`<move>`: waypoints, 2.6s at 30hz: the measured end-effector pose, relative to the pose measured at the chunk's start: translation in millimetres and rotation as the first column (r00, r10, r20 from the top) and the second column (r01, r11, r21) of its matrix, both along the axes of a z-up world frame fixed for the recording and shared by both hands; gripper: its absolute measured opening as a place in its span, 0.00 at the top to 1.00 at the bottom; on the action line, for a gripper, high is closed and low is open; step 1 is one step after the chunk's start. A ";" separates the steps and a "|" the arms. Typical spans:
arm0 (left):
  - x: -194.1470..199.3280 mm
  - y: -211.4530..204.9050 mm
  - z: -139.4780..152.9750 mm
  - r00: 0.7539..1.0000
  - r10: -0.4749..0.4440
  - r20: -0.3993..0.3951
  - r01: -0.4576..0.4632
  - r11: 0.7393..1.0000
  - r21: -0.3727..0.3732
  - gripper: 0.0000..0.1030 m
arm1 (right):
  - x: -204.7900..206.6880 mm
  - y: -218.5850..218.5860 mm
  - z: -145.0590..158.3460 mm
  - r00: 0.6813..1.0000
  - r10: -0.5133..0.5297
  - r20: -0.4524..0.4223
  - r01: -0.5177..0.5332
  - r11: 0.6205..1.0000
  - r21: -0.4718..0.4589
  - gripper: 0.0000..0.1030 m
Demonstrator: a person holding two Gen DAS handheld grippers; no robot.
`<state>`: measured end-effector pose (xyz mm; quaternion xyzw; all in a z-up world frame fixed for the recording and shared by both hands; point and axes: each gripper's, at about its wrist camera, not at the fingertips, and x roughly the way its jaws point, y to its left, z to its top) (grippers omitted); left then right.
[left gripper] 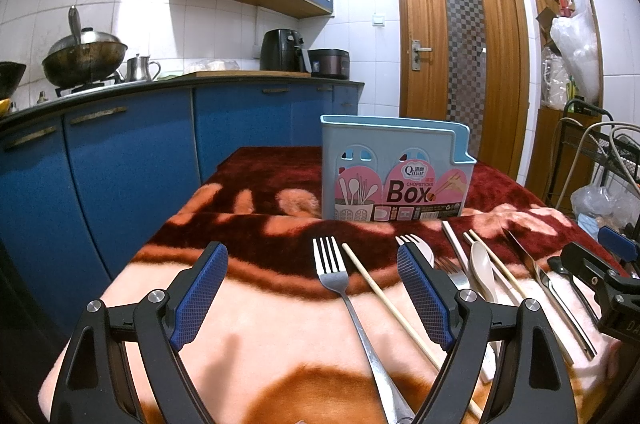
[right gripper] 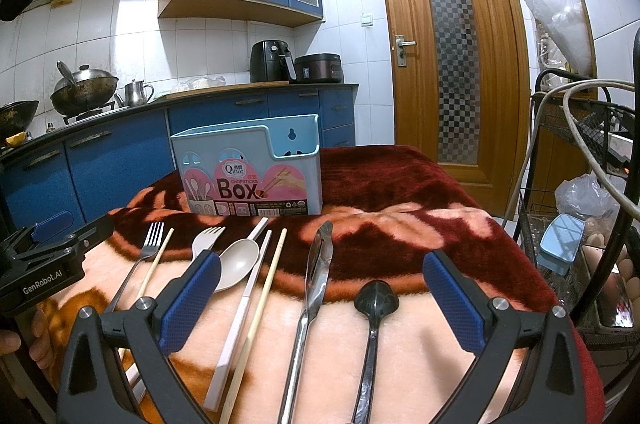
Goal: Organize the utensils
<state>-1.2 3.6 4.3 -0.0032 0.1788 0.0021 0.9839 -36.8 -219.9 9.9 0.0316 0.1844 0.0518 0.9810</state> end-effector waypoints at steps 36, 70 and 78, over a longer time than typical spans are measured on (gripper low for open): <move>69.4 14.4 17.3 0.819 -0.153 -0.553 0.134 0.988 -0.075 0.29 | 71.4 -44.7 20.9 0.764 0.040 -0.645 -0.102 0.993 -0.058 0.36; 114.0 -2.6 -19.6 0.624 -0.269 -0.734 0.148 0.962 -0.228 0.92 | 100.9 -35.9 -8.3 0.561 0.065 -0.825 -0.139 0.990 -0.016 0.88; 95.7 9.2 -12.1 0.687 -0.321 -0.652 0.168 0.943 -0.288 0.94 | 94.8 -46.7 -3.1 0.619 0.097 -0.779 -0.107 0.993 0.039 0.92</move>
